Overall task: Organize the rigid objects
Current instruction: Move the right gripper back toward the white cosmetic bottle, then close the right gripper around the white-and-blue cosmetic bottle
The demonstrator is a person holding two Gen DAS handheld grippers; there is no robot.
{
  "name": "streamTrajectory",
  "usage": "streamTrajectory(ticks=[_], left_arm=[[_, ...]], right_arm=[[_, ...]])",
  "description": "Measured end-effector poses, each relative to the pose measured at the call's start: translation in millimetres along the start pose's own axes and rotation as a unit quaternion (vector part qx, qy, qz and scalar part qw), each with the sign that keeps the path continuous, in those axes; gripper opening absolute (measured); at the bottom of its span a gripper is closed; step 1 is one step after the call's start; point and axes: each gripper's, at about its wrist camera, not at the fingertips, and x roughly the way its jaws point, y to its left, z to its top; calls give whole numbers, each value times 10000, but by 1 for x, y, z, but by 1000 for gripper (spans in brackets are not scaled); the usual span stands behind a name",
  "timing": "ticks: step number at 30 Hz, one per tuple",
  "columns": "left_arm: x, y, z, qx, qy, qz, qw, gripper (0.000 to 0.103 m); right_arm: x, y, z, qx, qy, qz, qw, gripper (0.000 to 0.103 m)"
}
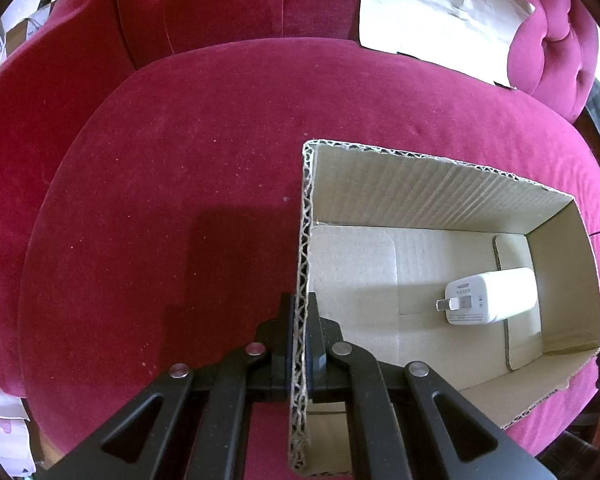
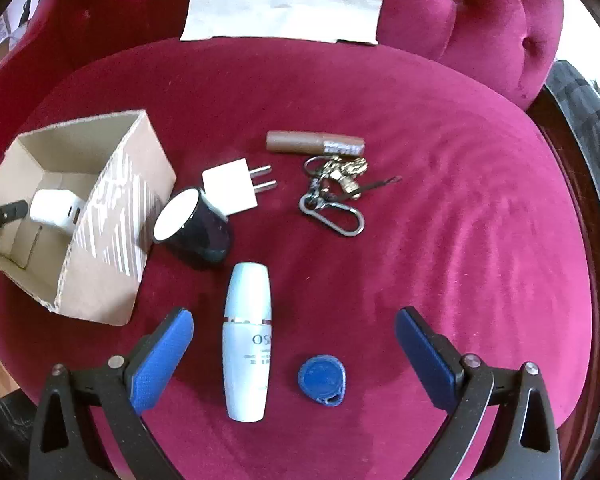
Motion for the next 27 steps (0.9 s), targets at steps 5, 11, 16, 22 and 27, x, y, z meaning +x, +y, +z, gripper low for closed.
streamTrajectory(ticks=[5, 11, 16, 22, 27], left_arm=[[0, 0, 0, 6, 0, 1, 10000, 4], [0, 0, 0, 6, -3, 5, 10000, 4], [1, 0, 0, 3, 1, 2, 10000, 4], [0, 0, 0, 0, -3, -4, 10000, 4], [0, 0, 0, 0, -1, -2, 10000, 4]], right_arm=[[9, 2, -3, 54, 91, 111, 9999, 102], [8, 1, -2, 154, 78, 287, 9994, 92], [9, 9, -2, 25, 94, 337, 9994, 70], [10, 6, -2, 201, 100, 578, 9981, 27], [8, 0, -1, 291, 114, 546, 9980, 27]])
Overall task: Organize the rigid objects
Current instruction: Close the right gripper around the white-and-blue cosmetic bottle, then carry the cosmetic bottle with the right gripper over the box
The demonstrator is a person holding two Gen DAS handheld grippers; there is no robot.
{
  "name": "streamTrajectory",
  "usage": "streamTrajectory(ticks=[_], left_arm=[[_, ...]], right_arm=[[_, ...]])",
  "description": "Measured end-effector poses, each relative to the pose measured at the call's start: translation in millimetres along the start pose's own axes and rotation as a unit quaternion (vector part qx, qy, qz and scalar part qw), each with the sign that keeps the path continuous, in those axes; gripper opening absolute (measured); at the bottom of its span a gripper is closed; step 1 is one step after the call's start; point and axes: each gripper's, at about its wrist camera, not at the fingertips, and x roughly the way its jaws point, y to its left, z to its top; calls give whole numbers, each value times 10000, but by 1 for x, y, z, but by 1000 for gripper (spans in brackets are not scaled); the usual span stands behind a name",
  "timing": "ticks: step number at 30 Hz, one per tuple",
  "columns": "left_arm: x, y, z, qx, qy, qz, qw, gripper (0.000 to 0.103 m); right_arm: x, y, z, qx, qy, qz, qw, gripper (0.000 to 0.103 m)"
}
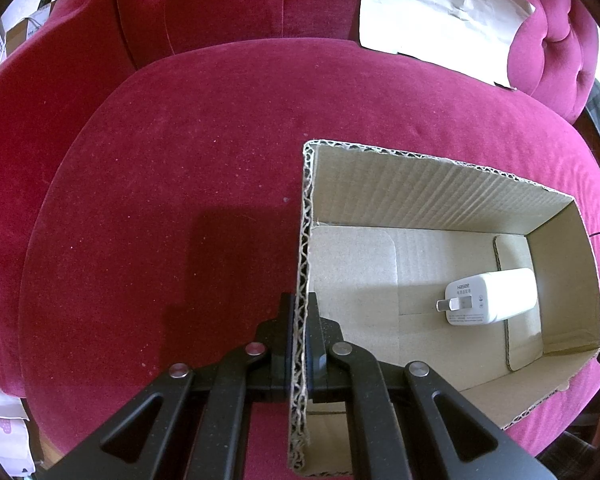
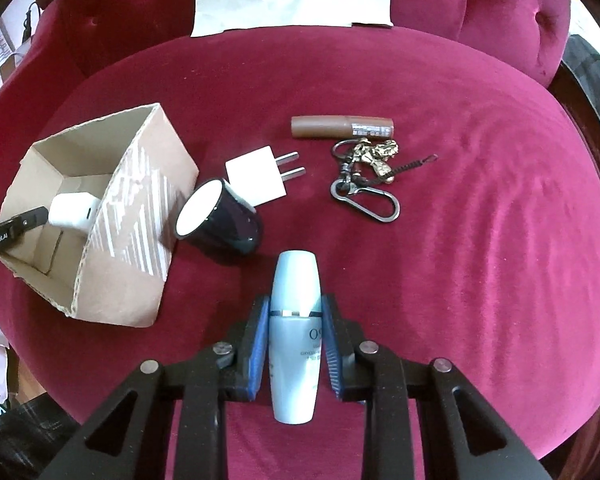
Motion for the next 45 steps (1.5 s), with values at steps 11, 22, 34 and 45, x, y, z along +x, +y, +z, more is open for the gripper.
streamTrajectory(ticks=[11, 22, 34, 45], left_arm=[[0, 1, 0, -23, -6, -29, 10000, 4], [2, 1, 0, -6, -17, -35, 10000, 4], [2, 2, 0, -15, -31, -36, 10000, 4], [2, 3, -2, -9, -36, -58, 10000, 4]], right_arm=[[-27, -6, 10, 31, -275, 33, 9996, 27], [-48, 3, 30, 135, -610, -9, 9980, 27], [-76, 28, 43, 97, -1131, 114, 9935, 27], [-91, 59, 58, 30, -1399, 384, 9894, 27]])
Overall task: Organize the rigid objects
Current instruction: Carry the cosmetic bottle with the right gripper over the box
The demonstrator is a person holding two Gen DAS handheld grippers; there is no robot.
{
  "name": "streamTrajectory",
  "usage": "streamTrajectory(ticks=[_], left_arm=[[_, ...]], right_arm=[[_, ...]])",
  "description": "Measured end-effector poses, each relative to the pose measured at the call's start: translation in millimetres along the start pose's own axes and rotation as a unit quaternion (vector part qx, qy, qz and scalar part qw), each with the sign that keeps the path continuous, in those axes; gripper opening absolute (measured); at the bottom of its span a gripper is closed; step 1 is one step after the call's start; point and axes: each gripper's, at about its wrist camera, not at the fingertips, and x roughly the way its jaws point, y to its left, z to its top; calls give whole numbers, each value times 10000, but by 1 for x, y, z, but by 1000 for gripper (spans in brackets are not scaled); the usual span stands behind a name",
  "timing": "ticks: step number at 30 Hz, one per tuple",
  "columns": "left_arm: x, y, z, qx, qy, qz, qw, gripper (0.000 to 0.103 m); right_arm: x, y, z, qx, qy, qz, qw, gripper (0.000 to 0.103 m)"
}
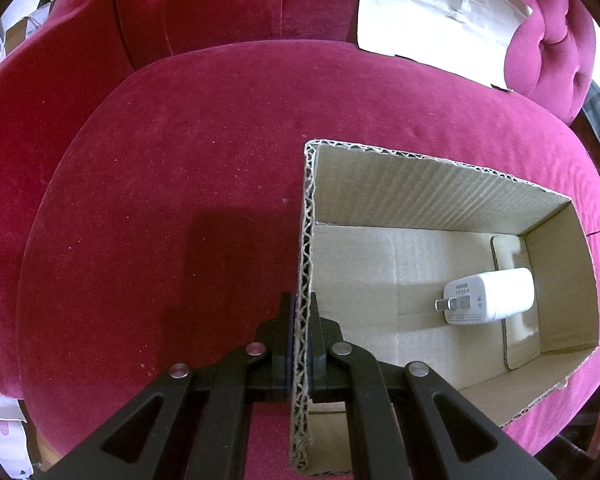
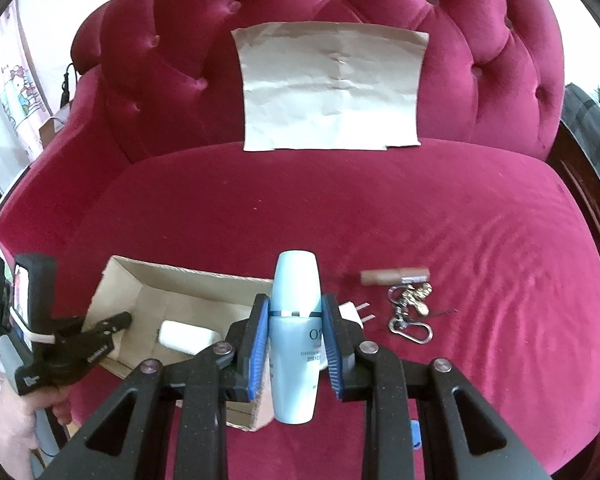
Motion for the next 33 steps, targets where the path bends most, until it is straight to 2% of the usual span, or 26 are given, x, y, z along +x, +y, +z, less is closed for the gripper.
streamTrajectory(ticks=[17, 33], left_arm=[[-1, 1, 0, -33, -15, -33, 10000, 4], [1, 5, 0, -37, -10, -84, 10000, 4]], right_arm=[[13, 53, 8, -147, 47, 457, 9988, 27], [45, 96, 3, -263, 370, 756, 9961, 27]])
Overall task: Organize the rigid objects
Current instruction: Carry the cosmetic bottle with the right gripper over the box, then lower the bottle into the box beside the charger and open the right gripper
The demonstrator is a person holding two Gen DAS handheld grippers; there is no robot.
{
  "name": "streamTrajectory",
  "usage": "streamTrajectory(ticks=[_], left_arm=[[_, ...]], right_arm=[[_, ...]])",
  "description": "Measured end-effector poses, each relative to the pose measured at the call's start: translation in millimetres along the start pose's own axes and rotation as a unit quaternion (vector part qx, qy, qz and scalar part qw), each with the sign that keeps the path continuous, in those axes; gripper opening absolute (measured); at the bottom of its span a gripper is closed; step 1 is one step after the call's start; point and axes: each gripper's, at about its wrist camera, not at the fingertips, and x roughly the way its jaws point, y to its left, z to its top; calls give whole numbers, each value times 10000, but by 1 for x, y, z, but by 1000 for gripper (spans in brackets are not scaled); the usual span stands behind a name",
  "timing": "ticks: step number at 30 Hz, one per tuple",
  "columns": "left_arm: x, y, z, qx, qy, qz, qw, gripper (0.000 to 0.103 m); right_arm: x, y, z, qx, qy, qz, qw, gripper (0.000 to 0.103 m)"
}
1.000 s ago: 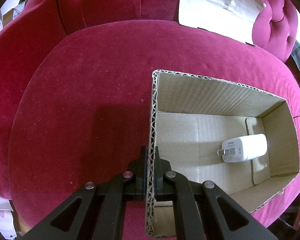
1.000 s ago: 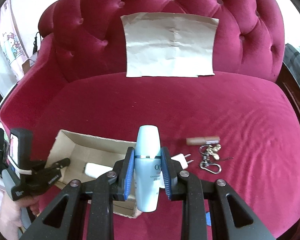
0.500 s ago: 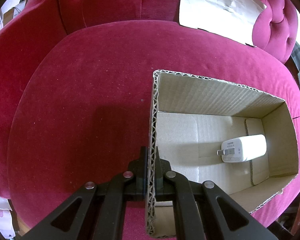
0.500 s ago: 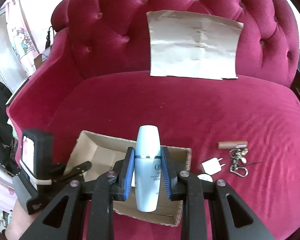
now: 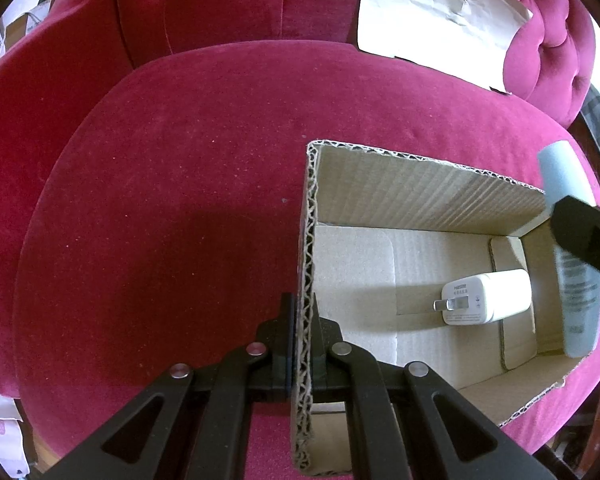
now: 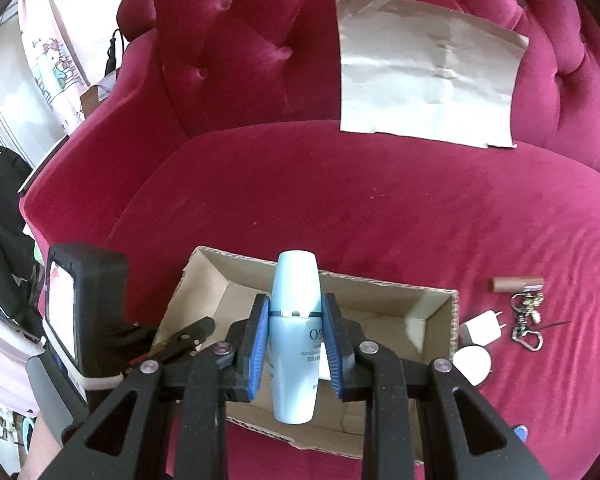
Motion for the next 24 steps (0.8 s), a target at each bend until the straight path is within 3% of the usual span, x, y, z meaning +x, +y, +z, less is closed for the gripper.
streamTrajectory(ticks=[12, 24], left_arm=[[-1, 1, -2, 7, -16, -31, 10000, 4], [-2, 1, -2, 12, -9, -44, 10000, 4]], right_arm=[[35, 6, -3, 235, 401, 332, 9984, 27], [47, 5, -5, 434, 509, 401, 9970, 27]])
